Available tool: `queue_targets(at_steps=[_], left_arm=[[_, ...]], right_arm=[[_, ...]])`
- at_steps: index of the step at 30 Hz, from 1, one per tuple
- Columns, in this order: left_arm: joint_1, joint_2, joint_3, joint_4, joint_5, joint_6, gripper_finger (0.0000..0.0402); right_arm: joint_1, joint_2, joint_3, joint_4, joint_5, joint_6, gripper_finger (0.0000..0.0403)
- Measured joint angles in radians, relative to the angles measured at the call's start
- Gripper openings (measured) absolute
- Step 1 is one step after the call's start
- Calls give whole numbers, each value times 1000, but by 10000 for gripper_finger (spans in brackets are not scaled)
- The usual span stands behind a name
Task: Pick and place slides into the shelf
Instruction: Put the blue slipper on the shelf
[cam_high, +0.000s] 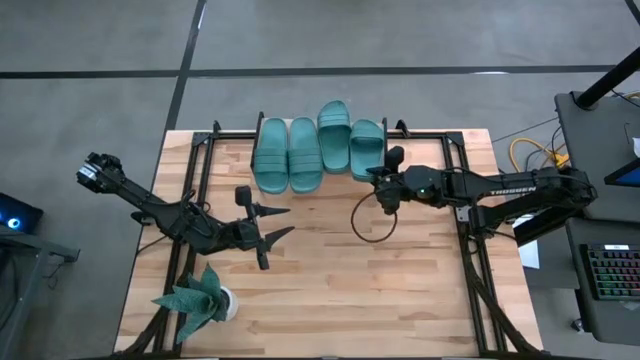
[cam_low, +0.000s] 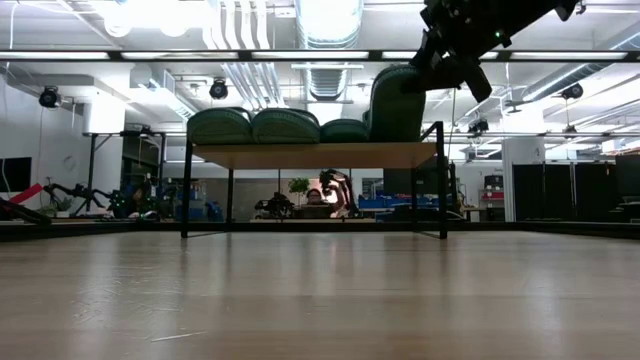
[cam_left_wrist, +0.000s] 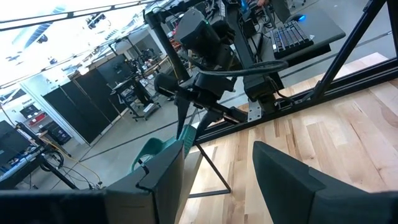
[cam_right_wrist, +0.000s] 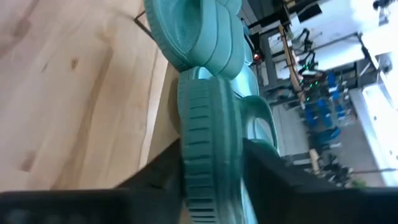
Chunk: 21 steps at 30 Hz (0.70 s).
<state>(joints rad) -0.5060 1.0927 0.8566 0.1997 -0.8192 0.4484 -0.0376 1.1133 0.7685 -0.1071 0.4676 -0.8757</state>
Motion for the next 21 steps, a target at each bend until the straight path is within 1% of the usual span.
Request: queue_targets(at_steps=[4, 8, 13, 19, 21], left_arm=[[0, 0, 0, 0, 0, 0, 176], [0, 0, 0, 0, 0, 0, 176], [-1, 0, 0, 0, 0, 0, 176], [-1, 0, 0, 0, 0, 0, 176], [-1, 0, 0, 0, 0, 0, 176]], right_arm=[[0, 0, 0, -5, 1, 87, 184], [6, 0, 4, -52, 1, 224, 230], [14, 0, 11, -125, 4, 379, 256], [16, 0, 11, -163, -2, 535, 267], [16, 0, 11, -160, -26, 603, 271]])
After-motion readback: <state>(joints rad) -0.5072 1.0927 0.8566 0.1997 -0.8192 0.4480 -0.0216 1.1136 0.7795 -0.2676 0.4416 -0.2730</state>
